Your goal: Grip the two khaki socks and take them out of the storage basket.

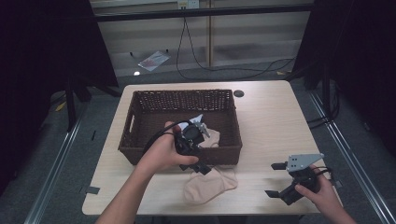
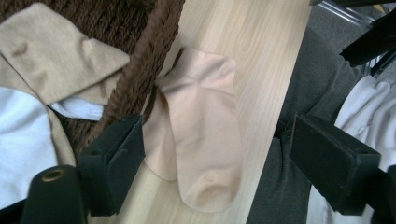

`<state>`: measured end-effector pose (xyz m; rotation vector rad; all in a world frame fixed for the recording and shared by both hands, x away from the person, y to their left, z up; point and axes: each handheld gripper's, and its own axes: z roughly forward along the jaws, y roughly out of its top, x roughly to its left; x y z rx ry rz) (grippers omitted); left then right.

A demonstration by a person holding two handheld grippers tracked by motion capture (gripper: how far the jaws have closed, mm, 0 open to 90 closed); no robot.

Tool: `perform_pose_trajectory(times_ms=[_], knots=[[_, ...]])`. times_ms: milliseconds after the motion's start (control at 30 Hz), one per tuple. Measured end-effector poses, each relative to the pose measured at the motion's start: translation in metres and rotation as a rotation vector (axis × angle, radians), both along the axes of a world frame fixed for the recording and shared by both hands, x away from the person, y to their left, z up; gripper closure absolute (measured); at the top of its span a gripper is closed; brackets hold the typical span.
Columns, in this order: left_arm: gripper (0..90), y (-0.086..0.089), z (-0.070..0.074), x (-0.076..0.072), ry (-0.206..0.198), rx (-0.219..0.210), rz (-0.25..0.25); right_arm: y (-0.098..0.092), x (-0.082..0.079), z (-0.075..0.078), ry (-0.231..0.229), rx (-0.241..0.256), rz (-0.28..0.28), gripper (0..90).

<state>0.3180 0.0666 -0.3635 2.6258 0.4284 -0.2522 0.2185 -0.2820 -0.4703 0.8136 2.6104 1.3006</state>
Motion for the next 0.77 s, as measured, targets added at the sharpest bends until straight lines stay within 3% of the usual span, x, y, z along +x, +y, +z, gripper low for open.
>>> perform_pose_trajectory(times_ms=[167,500,533,767], knots=[[13.6,0.006,-0.009,-0.003,-0.001,-0.015,0.016,0.001,0.0,0.0,0.0,-0.005,-0.001,2.3],[11.9,0.018,-0.042,-0.019,-0.01,-0.063,0.032,0.0,0.0,0.0,0.002,-0.001,-0.002,2.3],[11.8,0.018,-0.043,-0.019,-0.008,-0.046,0.022,0.001,0.0,0.0,0.003,-0.001,-0.002,2.3],[11.7,0.013,-0.05,-0.022,-0.027,-0.059,0.032,0.0,0.0,0.001,-0.004,-0.003,-0.005,2.3]])
